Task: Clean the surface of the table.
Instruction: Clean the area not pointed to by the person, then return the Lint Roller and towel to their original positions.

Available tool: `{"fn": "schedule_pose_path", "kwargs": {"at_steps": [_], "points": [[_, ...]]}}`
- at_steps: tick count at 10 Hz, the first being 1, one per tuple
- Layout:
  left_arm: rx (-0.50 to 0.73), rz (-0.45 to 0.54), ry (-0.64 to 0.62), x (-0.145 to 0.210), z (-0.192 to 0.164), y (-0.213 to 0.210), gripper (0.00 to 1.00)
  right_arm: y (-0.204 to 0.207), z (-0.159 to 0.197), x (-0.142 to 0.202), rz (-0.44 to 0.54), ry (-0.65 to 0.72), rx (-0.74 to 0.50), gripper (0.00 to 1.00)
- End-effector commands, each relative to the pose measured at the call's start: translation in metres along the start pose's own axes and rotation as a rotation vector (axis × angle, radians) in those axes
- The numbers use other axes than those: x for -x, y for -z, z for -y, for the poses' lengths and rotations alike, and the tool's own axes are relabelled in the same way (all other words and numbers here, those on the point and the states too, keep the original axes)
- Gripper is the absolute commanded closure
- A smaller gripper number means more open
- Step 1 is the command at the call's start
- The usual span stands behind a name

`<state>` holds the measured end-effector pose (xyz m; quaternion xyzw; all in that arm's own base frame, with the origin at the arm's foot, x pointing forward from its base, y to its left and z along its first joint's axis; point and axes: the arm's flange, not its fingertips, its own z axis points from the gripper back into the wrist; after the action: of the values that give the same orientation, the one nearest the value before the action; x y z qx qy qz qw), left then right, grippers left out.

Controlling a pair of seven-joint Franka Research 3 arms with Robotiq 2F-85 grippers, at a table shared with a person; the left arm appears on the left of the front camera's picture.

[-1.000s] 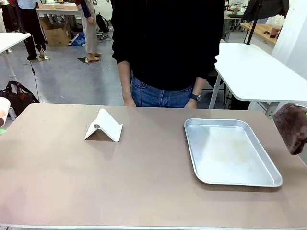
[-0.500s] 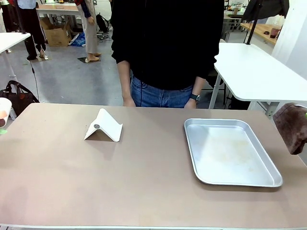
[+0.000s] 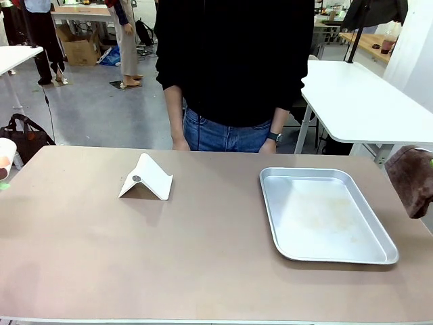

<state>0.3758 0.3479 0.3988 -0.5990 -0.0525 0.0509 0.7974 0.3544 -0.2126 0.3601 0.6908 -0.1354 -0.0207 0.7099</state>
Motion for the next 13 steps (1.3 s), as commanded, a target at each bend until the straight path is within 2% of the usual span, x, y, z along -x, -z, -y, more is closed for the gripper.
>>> {"fn": "schedule_pose_path", "kwargs": {"at_steps": [1,9,10,12,13], "points": [[-0.004,-0.003,-0.009,0.001,0.003,-0.003,0.97,-0.002,-0.004,-0.001,0.001,-0.01,-0.017,0.9],[-0.004,-0.003,-0.009,0.001,0.003,-0.003,0.97,-0.002,-0.004,-0.001,0.001,-0.01,-0.017,0.9],[0.0,0.0,0.0,0.0,0.0,0.0,0.78,0.0,0.0,0.0,0.0,0.0,0.0,0.9],[0.017,0.018,-0.02,-0.01,0.016,0.008,0.78,0.027,-0.023,-0.004,0.024,-0.057,0.076,0.9],[0.015,0.02,-0.01,-0.012,0.029,0.017,0.78,0.053,-0.036,-0.011,0.0,-0.092,0.114,0.9]]}}
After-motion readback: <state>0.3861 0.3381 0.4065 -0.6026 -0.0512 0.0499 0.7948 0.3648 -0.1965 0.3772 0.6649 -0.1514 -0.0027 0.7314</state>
